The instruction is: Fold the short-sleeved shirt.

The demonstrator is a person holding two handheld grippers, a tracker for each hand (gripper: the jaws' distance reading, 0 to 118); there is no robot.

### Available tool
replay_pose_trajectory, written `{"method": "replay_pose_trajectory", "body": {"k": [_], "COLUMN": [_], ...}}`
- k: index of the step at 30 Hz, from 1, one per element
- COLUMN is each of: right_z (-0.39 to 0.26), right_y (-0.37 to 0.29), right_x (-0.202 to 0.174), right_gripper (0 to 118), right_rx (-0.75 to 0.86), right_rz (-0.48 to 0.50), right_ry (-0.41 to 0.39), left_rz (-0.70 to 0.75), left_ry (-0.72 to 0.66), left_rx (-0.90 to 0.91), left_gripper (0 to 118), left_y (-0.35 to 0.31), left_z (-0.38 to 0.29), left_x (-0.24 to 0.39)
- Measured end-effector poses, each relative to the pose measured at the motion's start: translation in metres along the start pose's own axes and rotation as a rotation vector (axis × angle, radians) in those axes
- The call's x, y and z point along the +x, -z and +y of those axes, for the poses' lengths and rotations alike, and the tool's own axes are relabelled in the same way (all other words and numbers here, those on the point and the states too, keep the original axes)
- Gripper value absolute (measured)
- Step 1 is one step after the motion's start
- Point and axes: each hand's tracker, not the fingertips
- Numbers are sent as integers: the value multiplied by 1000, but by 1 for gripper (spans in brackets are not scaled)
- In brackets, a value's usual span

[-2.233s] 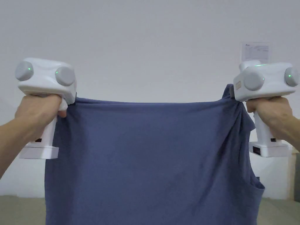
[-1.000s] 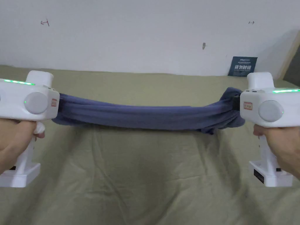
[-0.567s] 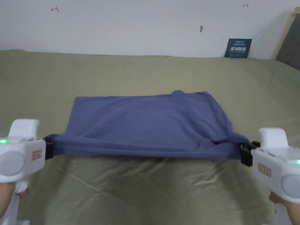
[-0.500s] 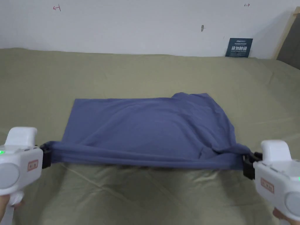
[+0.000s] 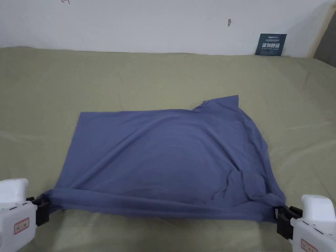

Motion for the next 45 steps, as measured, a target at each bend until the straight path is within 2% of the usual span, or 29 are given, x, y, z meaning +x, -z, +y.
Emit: {"method": "replay_pose_trajectory", "body": {"k": [3, 4, 5, 6, 7, 8, 10, 11, 12, 13, 14, 15, 17, 27, 28, 29, 30, 31, 33, 35, 37, 38, 39, 40, 41, 42, 43, 44, 45], "right_z": [5, 7, 10, 11, 11, 1, -9, -16, 5, 7, 6, 4, 6, 2, 1, 0, -1, -1, -2, -3, -4, -4, -4, -4, -3, -3, -3, -2, -7], "right_y": [-3, -7, -10, -12, -16, -25, -31, -34, -45, -48, -49, -45, -44, -47, -47, -47, -46, -46, -47, -46, -44, -43, -43, -42, -42, -42, -41, -35, -31], "right_x": [1, 1, 3, 6, 9, 14, 20, 23, 22, 23, 25, 26, 27, 18, 19, 20, 21, 22, 22, 22, 23, 22, 21, 22, 21, 19, 18, 18, 13], "right_gripper": [4, 10, 40, 81, 115, 112, 108, 108, 103, 86, 36, 0, 0, 0, 0, 0, 0, 0, 0, 0, 0, 0, 0, 0, 2, 17, 55, 111, 116], "right_rx": [-7, -16, -28, -44, -38, 37, -8, 20, 36, 46, 53, 57, 49, 27, 28, 25, 23, 20, 17, 13, 3, -2, -2, -4, -4, -1, -3, -30, -102], "right_rz": [6, 2, -20, -24, -21, 9, -12, -23, -30, -33, -43, -70, -58, -54, -53, -55, -56, -56, -60, -64, -57, -54, -50, -45, -32, -16, 1, 17, 59], "right_ry": [-2, 3, 20, 30, 50, 87, 79, 87, 92, 103, 111, 112, 113, 97, 97, 96, 98, 100, 97, 93, 98, 98, 94, 89, 84, 78, 68, 49, 38], "left_rz": [-2, -6, -9, -20, -28, -27, -24, -17, -2, 11, 27, 60, 5, -68, -66, -75, -83, -92, -79, -84, -81, -89, -81, -83, -110, -108, -102, -86, -80], "left_ry": [1, -6, -16, -30, -44, -61, -73, -79, -77, -65, -48, -55, -60, -100, -97, -89, -84, -80, -86, -90, -90, -84, -86, -82, -95, -99, -91, -60, -46], "left_rx": [12, 20, 29, 16, 21, 64, 47, 59, 68, 73, 79, 84, 46, -35, -40, -46, -49, -56, -36, -86, -111, -125, -123, -120, -112, -117, -113, -102, -102], "left_gripper": [4, 10, 46, 90, 118, 115, 111, 106, 96, 74, 16, 0, 0, 0, 6, 47, 94, 94, 118, 109, 107, 100, 81, 41, 4, 4, 4, 4, 4], "left_y": [-3, -6, -8, -9, -14, -22, -27, -32, -35, -36, -35, -36, -37, -27, -25, -23, -19, -14, -9, 3, 13, 15, 18, 18, 17, 14, 12, 10, 9], "left_z": [1, 2, 3, 4, 3, 3, 6, 4, 5, 6, 6, 5, 9, 2, 2, 3, 4, 4, 9, 11, 11, 12, 8, 7, 6, 7, 8, 8, 9], "left_x": [2, 1, -1, -4, -4, -10, -18, -17, -18, -20, -19, -13, -12, -20, -19, -18, -17, -17, -14, -15, -14, -13, -9, -7, -6, -3, 0, 3, 5]}}
